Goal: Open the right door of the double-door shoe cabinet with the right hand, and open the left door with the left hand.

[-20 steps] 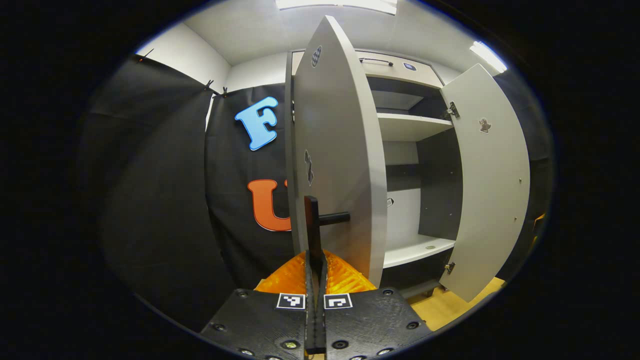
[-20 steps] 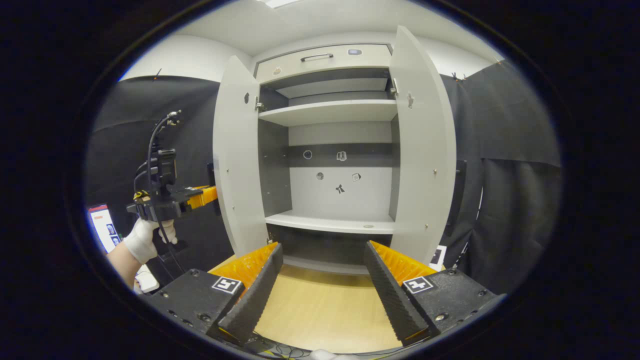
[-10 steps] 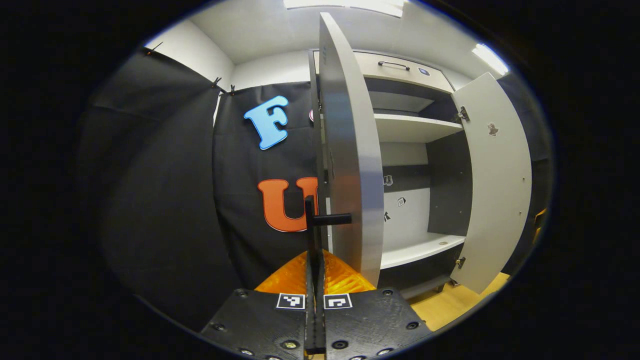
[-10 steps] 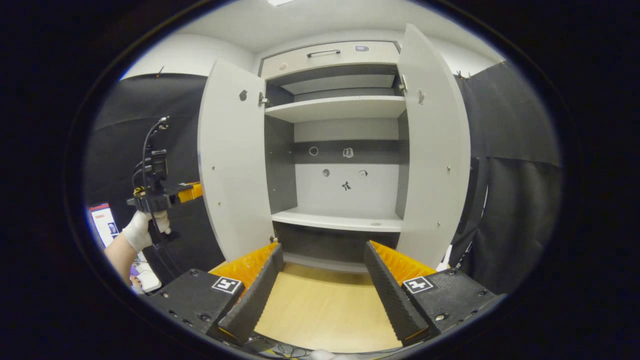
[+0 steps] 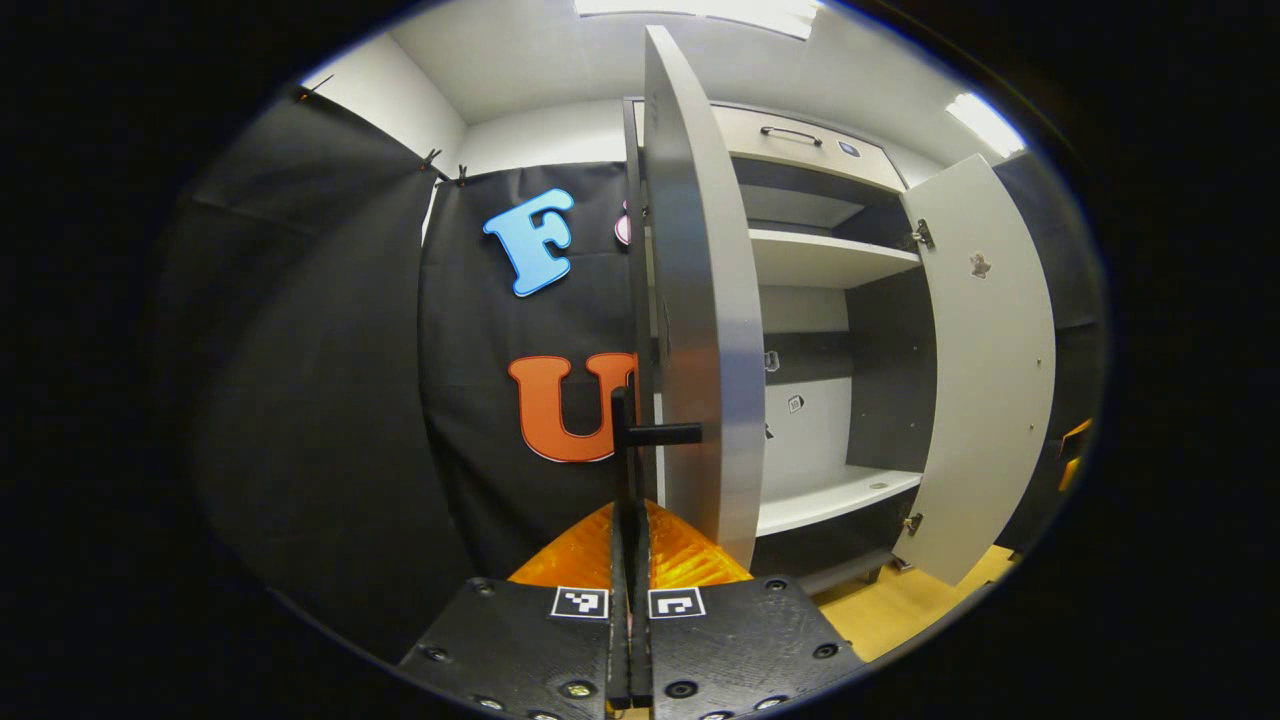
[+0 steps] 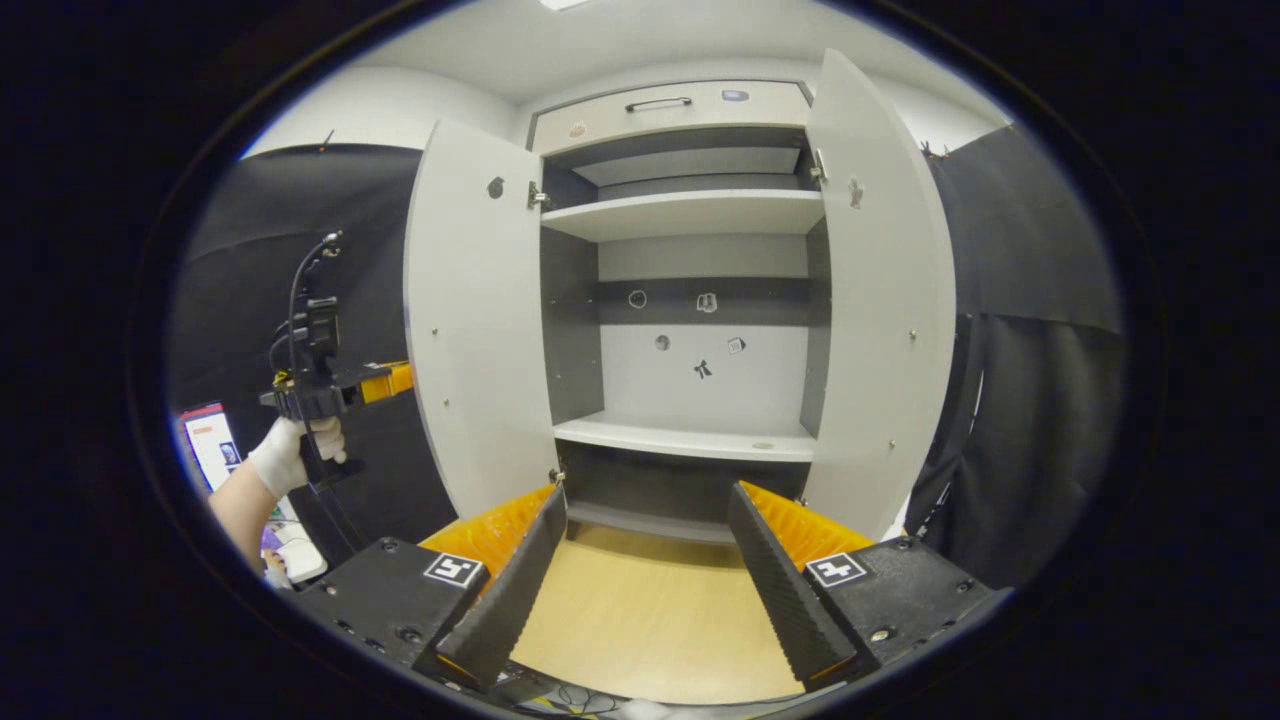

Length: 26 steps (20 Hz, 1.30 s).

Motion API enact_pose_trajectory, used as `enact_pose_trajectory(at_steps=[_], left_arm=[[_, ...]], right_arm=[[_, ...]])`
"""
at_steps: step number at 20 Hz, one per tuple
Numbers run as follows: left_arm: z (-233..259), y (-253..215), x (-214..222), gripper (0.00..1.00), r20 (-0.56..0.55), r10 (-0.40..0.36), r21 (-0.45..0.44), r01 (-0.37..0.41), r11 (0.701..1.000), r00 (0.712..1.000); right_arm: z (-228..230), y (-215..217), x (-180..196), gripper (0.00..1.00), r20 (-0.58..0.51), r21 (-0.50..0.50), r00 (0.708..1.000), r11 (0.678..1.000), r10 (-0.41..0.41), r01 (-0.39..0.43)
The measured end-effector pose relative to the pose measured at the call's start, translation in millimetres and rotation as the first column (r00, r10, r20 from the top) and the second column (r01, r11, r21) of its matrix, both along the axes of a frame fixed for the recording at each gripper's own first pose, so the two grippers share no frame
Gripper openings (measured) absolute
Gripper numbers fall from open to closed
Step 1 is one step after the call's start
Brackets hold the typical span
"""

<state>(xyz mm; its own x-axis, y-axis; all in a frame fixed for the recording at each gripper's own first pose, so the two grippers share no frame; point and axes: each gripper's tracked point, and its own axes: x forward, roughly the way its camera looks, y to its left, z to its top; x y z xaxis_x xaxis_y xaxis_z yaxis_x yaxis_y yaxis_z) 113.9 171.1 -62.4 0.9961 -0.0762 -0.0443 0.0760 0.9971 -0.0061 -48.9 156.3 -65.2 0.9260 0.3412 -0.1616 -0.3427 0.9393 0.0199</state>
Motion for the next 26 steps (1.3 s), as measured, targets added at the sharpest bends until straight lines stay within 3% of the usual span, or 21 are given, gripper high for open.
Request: enact_pose_trajectory(at_steps=[4,7,8,9,10,11,13,18,26], left_arm=[[-11,7,-9,0.03,-0.039,0.062,0.020,-0.062,0.998,0.997],[-22,23,-23,0.52,-0.080,0.127,-0.021,-0.129,0.991,0.989],[-25,22,-30,0.60,-0.091,0.137,-0.047,-0.141,0.989,0.986],[-30,23,-39,0.85,-0.112,0.141,-0.068,-0.149,0.987,0.984],[-35,28,-49,0.73,-0.124,0.162,-0.075,-0.172,0.982,0.979],[-38,34,-51,1.00,-0.127,0.190,-0.070,-0.200,0.977,0.974],[-33,43,-71,0.98,-0.122,0.238,-0.066,-0.247,0.967,0.964],[-1,23,-103,0.94,-0.096,0.247,-0.040,-0.251,0.967,0.964],[50,-69,-119,0.94,-0.038,0.115,-0.026,-0.116,0.993,0.993]], right_arm=[[1,-4,-3,1.00,0.004,0.001,1.000,1.000,-0.003,0.003],[3,-9,-2,1.00,0.013,-0.003,1.000,1.000,-0.013,0.013],[3,-11,-2,1.00,0.015,-0.002,1.000,1.000,-0.017,0.017],[3,-15,-2,0.99,0.016,-0.003,1.000,1.000,-0.023,0.023],[3,-18,-3,1.00,0.014,-0.004,1.000,1.000,-0.027,0.027],[4,-19,-2,1.00,0.013,-0.003,0.999,1.000,-0.031,0.031],[4,-24,1,1.00,0.012,-0.002,0.999,0.999,-0.040,0.040],[15,-35,4,1.00,0.035,-0.003,0.997,0.998,-0.069,0.069],[42,-50,5,1.00,0.094,0.002,0.988,0.992,-0.125,0.126]])
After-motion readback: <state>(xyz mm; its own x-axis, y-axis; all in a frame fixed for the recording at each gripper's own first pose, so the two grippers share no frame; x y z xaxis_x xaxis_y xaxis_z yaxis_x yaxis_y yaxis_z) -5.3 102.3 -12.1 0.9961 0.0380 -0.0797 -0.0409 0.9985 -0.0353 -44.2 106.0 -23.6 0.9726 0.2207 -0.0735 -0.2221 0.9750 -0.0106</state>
